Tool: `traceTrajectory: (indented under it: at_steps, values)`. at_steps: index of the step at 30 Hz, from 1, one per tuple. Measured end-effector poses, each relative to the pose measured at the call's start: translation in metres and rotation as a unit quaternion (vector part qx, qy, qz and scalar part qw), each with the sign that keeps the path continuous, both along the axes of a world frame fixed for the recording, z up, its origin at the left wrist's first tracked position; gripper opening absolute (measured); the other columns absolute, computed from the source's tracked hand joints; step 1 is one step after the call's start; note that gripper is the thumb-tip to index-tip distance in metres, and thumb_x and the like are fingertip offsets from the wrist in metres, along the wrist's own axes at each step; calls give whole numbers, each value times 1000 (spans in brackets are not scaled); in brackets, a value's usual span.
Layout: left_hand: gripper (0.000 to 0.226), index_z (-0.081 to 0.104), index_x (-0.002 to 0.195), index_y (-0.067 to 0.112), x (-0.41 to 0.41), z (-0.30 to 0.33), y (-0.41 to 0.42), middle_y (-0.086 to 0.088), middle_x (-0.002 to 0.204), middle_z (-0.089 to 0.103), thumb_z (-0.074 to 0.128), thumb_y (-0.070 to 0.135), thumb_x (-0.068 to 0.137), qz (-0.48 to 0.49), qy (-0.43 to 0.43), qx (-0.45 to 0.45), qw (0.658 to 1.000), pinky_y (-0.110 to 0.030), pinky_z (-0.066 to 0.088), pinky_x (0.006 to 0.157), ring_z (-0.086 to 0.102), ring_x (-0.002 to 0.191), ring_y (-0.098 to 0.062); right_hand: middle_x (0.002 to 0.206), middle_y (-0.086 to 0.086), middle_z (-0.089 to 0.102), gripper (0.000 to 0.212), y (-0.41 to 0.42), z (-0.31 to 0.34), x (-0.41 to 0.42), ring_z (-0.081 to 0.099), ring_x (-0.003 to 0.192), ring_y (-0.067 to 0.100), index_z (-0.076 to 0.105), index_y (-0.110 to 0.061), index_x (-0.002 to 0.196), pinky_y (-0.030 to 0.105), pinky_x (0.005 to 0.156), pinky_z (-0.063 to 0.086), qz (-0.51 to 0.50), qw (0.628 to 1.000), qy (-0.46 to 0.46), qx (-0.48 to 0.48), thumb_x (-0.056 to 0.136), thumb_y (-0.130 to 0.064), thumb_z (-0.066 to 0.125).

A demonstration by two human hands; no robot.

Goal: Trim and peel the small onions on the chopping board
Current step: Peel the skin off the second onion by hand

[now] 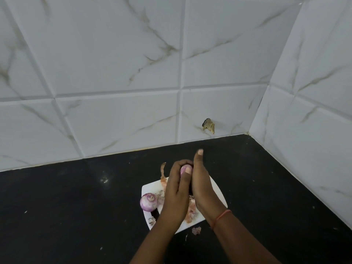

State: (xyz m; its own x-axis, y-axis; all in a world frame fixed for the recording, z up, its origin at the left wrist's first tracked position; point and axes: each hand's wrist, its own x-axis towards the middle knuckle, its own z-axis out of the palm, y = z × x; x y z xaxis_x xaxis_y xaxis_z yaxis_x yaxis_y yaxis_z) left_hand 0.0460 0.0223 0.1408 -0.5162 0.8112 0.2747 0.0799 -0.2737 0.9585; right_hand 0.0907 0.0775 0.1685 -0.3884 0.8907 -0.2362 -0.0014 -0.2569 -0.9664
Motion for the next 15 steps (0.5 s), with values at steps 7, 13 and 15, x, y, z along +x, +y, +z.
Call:
traceTrajectory:
  at_steps: [7, 13, 15]
  values:
    - [30, 69, 100, 17, -1, 12, 2, -3, 93, 76, 42, 28, 106, -30, -200, -70, 977, -21, 55, 77, 73, 94, -13, 70, 6, 72, 79, -5, -15, 1, 70, 73, 13, 73, -12, 75, 35, 79, 55, -52, 984, -71, 153, 84, -69, 20]
    - [27, 72, 83, 12, -22, 16, 13, -7, 80, 73, 55, 24, 100, -106, -344, -78, 930, -41, 46, 105, 72, 81, -15, 75, 4, 73, 70, -1, -24, 2, 70, 78, 13, 70, -18, 71, 37, 82, 57, -46, 981, -74, 175, 86, -65, 21]
    - [26, 74, 77, 12, -25, 19, 17, -7, 80, 74, 62, 32, 89, -89, -351, -81, 929, -41, 46, 106, 72, 82, -16, 80, 1, 74, 60, -1, -27, 1, 70, 83, 10, 70, -29, 75, 33, 83, 56, -29, 981, -57, 184, 87, -63, 23]
